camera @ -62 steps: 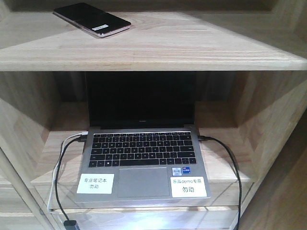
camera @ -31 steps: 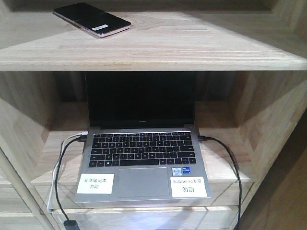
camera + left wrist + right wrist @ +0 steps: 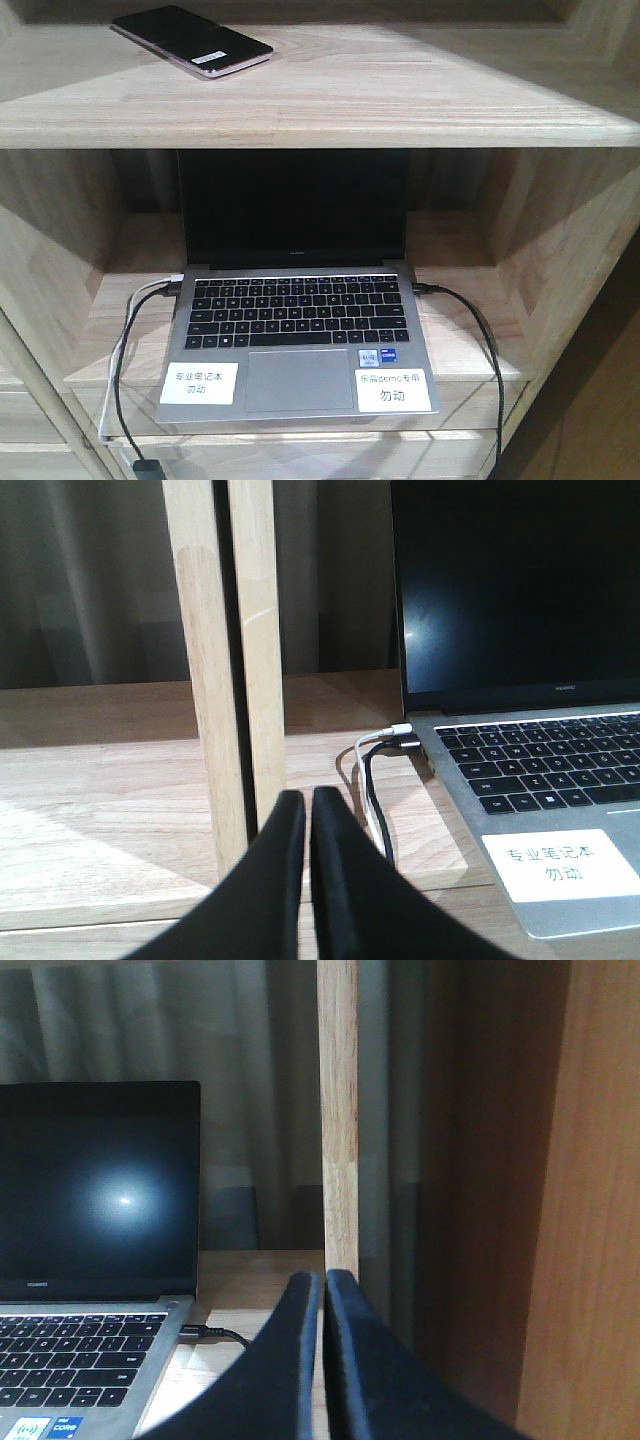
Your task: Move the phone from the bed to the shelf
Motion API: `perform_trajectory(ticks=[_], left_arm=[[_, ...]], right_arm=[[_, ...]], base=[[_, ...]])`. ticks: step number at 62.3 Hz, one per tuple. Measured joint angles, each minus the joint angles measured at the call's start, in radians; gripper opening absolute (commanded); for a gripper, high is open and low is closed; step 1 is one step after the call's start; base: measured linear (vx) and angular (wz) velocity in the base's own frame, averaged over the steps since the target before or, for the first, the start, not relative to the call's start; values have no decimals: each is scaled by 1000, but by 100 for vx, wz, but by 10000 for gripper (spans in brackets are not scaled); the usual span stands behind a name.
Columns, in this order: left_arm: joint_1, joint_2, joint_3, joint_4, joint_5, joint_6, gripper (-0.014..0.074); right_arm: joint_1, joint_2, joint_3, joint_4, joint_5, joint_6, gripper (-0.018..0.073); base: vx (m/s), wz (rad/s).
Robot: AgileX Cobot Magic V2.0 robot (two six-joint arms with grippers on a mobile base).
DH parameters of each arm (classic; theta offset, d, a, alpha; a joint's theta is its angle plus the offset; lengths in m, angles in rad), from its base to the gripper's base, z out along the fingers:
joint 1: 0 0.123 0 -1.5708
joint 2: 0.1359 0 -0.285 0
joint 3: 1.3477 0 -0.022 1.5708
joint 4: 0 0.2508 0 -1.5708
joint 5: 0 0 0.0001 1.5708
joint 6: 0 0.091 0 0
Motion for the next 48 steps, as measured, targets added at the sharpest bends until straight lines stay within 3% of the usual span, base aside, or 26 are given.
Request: perform_trajectory(ticks=[48], left_arm=[[0, 0, 0, 0, 0, 0, 1]], right_arm=[[0, 0, 0, 0, 0, 0, -1]], base=[[0, 0]])
